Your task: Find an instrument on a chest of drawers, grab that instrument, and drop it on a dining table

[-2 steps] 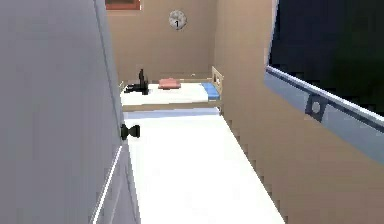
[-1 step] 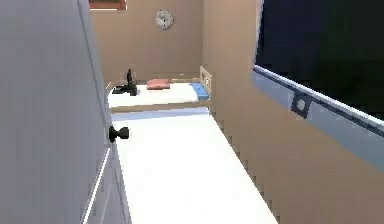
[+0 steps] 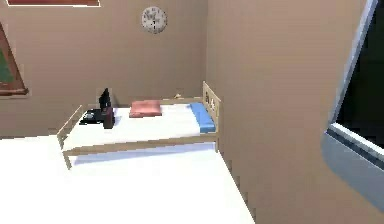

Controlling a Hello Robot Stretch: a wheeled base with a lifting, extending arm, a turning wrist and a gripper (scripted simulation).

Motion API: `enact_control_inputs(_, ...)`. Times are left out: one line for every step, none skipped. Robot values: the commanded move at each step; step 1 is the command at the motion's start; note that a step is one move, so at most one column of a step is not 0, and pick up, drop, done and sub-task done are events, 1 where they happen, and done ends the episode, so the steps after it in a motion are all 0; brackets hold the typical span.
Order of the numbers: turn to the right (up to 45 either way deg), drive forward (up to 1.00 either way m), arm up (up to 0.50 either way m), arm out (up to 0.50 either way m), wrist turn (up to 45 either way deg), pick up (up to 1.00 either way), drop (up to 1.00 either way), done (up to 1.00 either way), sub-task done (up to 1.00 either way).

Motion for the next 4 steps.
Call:
enact_control_inputs(15.0, 0.0, 0.0, 0.0, 0.0, 0.0, 0.0, 0.0, 0.0)
enact_control_inputs(0.0, 0.15, 0.0, 0.0, 0.0, 0.0, 0.0, 0.0, 0.0)
enact_control_inputs(-45.0, 0.0, 0.0, 0.0, 0.0, 0.0, 0.0, 0.0, 0.0)
enact_control_inputs(-42.0, 0.0, 0.0, 0.0, 0.0, 0.0, 0.0, 0.0, 0.0)
